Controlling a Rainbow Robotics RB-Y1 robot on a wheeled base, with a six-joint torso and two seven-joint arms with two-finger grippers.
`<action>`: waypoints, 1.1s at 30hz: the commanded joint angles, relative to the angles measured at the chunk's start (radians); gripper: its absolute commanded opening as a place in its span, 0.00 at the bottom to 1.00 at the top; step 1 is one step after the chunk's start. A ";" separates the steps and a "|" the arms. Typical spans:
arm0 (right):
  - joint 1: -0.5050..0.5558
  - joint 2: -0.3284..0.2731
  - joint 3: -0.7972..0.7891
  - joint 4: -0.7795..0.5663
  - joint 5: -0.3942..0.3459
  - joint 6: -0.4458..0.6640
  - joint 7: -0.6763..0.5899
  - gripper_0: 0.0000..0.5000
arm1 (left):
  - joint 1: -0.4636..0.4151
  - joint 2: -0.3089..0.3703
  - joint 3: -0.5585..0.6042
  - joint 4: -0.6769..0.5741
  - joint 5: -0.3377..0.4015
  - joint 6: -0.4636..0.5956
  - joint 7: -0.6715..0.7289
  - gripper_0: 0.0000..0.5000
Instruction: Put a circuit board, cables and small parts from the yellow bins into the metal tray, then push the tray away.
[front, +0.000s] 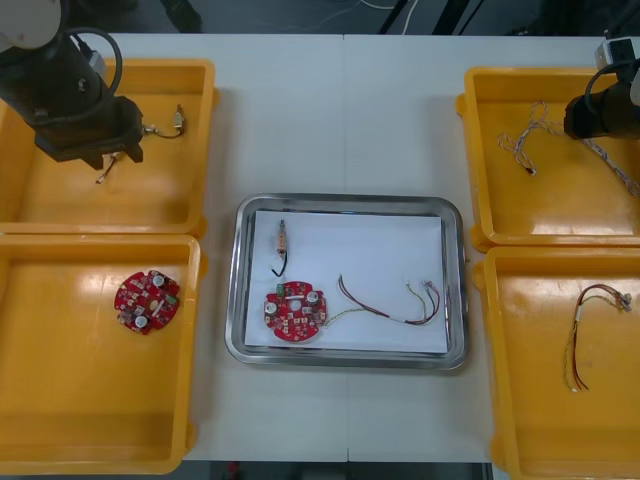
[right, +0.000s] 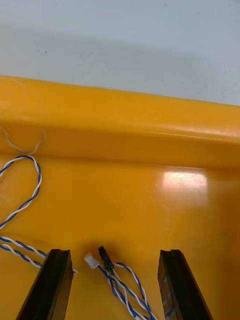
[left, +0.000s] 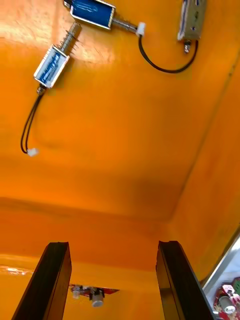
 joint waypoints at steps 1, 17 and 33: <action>-0.013 -0.002 -0.031 -0.011 -0.026 -0.011 -0.002 1.00 | -0.085 0.042 0.037 0.072 -0.026 -0.042 -0.241 1.00; 0.033 -0.008 -0.037 -0.011 -0.091 -0.047 0.040 1.00 | -0.160 0.041 0.040 0.343 -0.052 -0.242 -0.610 1.00; 0.090 -0.006 -0.033 -0.011 -0.184 -0.113 0.084 1.00 | -0.193 0.004 0.040 0.562 -0.066 -0.443 -0.897 1.00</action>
